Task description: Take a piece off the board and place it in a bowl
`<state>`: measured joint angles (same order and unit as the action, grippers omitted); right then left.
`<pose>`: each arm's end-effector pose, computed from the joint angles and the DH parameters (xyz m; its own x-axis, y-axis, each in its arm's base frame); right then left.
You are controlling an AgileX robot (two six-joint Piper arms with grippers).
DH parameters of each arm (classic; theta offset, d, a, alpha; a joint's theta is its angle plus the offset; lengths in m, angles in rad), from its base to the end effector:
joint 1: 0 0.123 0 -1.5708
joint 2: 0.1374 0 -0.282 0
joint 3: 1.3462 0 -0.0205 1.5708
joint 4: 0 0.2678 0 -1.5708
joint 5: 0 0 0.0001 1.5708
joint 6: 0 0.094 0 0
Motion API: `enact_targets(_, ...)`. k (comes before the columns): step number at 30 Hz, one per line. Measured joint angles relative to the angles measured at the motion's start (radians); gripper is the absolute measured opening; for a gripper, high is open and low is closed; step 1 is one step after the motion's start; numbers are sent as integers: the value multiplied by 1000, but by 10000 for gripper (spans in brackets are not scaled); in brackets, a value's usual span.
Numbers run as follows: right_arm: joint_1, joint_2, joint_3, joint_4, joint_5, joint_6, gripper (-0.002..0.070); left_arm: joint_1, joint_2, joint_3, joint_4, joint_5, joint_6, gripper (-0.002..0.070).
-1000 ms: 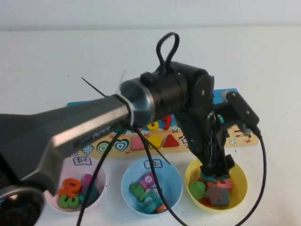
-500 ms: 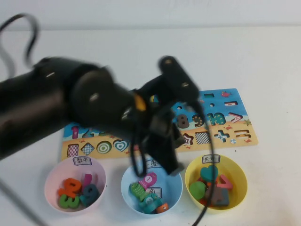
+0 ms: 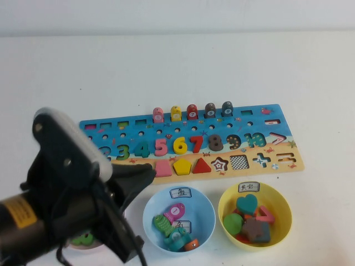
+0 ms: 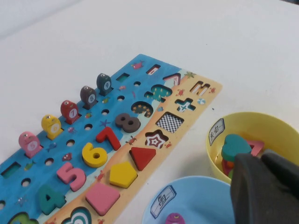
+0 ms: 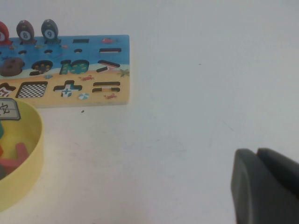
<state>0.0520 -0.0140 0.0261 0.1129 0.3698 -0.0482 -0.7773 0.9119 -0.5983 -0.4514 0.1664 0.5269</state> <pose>0.0753 0.0078 0.1711 -0.2927 0.0419 -0.9553 -0.0743 0.9950 0.0664 0.1465 -0.1537 0.2928 -0.2007 0.3106 -0.9291 0.7662 0.6408 0.0487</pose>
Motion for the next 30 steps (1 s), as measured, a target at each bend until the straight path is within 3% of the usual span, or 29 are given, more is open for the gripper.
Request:
enact_targets(12, 0, 0, 0, 0, 0, 0, -17, 0, -34, 72, 8, -54, 10, -3)
enact_targets(18, 0, 0, 0, 2, 0, 0, -17, 18, -75, 112, 114, -103, -44, -3)
enact_targets(25, 0, 0, 0, 2, 0, 0, -17, 248, -339, 255, 381, -139, -336, -3)
enact_targets(30, 0, 0, 0, 2, 0, 0, -17, 412, -596, 371, 461, -139, -406, -3)
